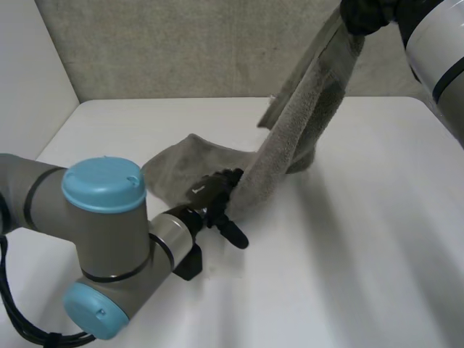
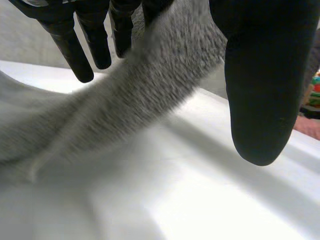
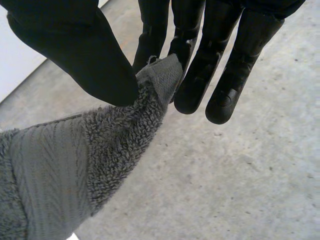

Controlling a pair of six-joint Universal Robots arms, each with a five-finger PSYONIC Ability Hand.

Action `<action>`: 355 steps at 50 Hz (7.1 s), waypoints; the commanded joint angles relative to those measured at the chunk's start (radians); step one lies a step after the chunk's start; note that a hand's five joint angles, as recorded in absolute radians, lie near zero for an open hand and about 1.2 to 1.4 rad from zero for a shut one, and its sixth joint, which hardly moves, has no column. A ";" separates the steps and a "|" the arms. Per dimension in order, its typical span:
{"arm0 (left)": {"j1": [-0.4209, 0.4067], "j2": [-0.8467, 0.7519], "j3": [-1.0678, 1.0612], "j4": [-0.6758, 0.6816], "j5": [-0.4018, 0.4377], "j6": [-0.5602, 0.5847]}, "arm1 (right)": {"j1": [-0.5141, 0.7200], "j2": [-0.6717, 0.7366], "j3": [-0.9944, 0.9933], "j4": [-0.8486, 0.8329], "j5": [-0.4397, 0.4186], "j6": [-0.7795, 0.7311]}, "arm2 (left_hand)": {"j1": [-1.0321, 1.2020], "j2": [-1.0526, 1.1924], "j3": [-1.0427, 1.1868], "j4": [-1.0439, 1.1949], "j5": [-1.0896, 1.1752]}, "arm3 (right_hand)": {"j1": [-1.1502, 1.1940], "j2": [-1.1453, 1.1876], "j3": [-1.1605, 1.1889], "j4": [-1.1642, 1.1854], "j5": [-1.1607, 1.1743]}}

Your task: Fold the towel.

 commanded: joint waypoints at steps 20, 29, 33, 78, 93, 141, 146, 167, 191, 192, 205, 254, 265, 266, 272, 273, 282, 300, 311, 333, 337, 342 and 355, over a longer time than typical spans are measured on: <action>0.134 0.133 0.073 -0.011 -0.260 0.181 | -0.067 0.014 0.036 0.160 -0.026 -0.056 | 1.145 1.144 1.145 1.145 1.143 | 0.422 0.226 0.208 0.204 0.246; 0.170 0.308 0.002 -0.082 -0.066 0.466 | -0.067 0.118 0.170 0.251 -0.121 -0.159 | 1.145 1.144 1.145 1.145 1.143 | -0.405 -0.601 -0.619 -0.623 -0.581; 0.168 0.327 -0.050 -0.105 -0.062 0.466 | -0.029 0.132 0.234 0.234 -0.135 -0.136 | 1.145 1.144 1.145 1.145 1.143 | -0.596 -0.791 -0.809 -0.813 -0.771; 0.073 0.212 -0.211 -0.093 -0.159 0.493 | 0.128 0.586 0.000 0.236 -0.315 0.237 | 1.145 1.144 1.145 1.145 1.143 | 0.422 0.226 0.208 0.204 0.246; 0.139 0.124 0.462 0.420 -0.148 0.851 | 0.118 0.368 -0.201 -0.462 0.021 -0.191 | 1.145 1.144 1.145 1.145 1.143 | 0.422 0.226 0.208 0.204 0.246; 0.260 0.161 -0.346 0.285 0.128 0.905 | 0.013 0.285 0.437 -0.073 -0.130 0.104 | 0.359 0.358 0.359 0.358 0.357 | 0.422 0.226 0.208 0.204 0.246; 0.234 0.160 -0.351 0.283 0.043 0.789 | -0.027 0.247 0.463 -0.080 -0.195 0.216 | 0.344 0.343 0.344 0.344 0.342 | 0.422 0.226 0.208 0.204 0.246; 0.231 0.041 -0.271 0.288 -0.179 0.693 | -0.072 0.210 0.472 -0.076 -0.212 0.287 | 0.509 0.507 0.509 0.508 0.507 | 0.422 0.226 0.208 0.204 0.246; 0.296 0.157 -0.320 -0.030 -0.019 0.237 | -0.181 0.228 0.457 -0.109 -0.200 0.359 | 0.650 0.648 0.650 0.649 0.648 | 0.422 0.226 0.208 0.204 0.246; 0.291 0.154 -0.320 -0.027 -0.019 0.237 | -0.181 0.233 0.457 -0.109 -0.200 0.359 | 0.647 0.646 0.647 0.646 0.645 | 0.422 0.226 0.208 0.204 0.246; 0.283 0.072 -0.282 0.127 -0.021 0.254 | -0.175 0.244 0.466 -0.109 -0.203 0.353 | 0.573 0.572 0.573 0.573 0.571 | 0.422 0.226 0.208 0.204 0.246; 0.211 0.446 0.079 0.084 -0.153 0.607 | -0.172 0.014 0.092 0.094 -0.191 -0.009 | 1.145 1.144 1.145 1.145 1.143 | 0.422 0.226 0.208 0.204 0.246; 0.230 0.416 0.338 -0.300 -0.067 0.776 | -0.168 0.021 -0.131 0.427 -0.192 -0.173 | 1.145 1.144 1.145 1.145 1.143 | 0.422 0.226 0.208 0.204 0.246; 0.233 0.372 0.350 -0.371 -0.070 0.823 | -0.167 0.052 -0.131 0.467 -0.191 -0.218 | 1.145 1.144 1.145 1.145 1.143 | 0.422 0.226 0.208 0.204 0.246; 0.248 0.206 0.323 -0.525 -0.075 0.924 | -0.165 0.196 -0.085 0.593 -0.186 -0.357 | 1.145 1.144 1.145 1.145 1.143 | 0.422 0.226 0.208 0.204 0.246; 0.248 0.206 0.323 -0.525 -0.075 0.924 | -0.165 0.196 -0.085 0.593 -0.186 -0.357 | 1.145 1.144 1.145 1.145 1.143 | 0.422 0.226 0.208 0.204 0.246; 0.247 -0.024 0.416 -0.368 -0.067 0.928 | -0.113 0.419 -0.183 0.474 -0.095 -0.368 | 1.145 1.144 1.145 1.145 1.143 | 0.422 0.226 0.208 0.204 0.246; 0.291 0.149 0.587 0.279 -0.085 0.713 | -0.090 0.236 -0.165 -0.338 0.017 -0.311 | 1.145 1.144 1.145 1.145 1.143 | 0.422 0.226 0.208 0.204 0.246; 0.288 0.281 0.159 0.216 -0.073 0.724 | -0.099 0.241 0.067 -0.108 0.009 -0.124 | 1.145 1.144 1.145 1.145 1.143 | -0.326 -0.521 -0.539 -0.543 -0.501; 0.260 0.454 0.132 0.216 -0.082 0.915 | -0.061 0.307 0.233 0.219 -0.378 0.514 | 1.145 1.144 1.145 1.145 1.143 | -0.499 -0.695 -0.713 -0.717 -0.675; 0.221 0.421 0.226 0.203 -0.088 0.915 | -0.011 0.307 0.272 0.213 -0.378 0.571 | 1.145 1.144 1.145 1.145 1.143 | -0.490 -0.686 -0.704 -0.708 -0.666; 0.182 0.411 0.251 0.190 -0.092 0.917 | 0.032 0.305 0.302 0.208 -0.381 0.640 | 1.145 1.144 1.145 1.145 1.143 | -0.490 -0.686 -0.704 -0.708 -0.666; 0.084 0.425 0.237 0.168 -0.121 0.918 | 0.109 0.409 0.204 0.069 -0.365 0.786 | 1.145 1.144 1.145 1.145 1.143 | -0.543 -0.739 -0.757 -0.761 -0.719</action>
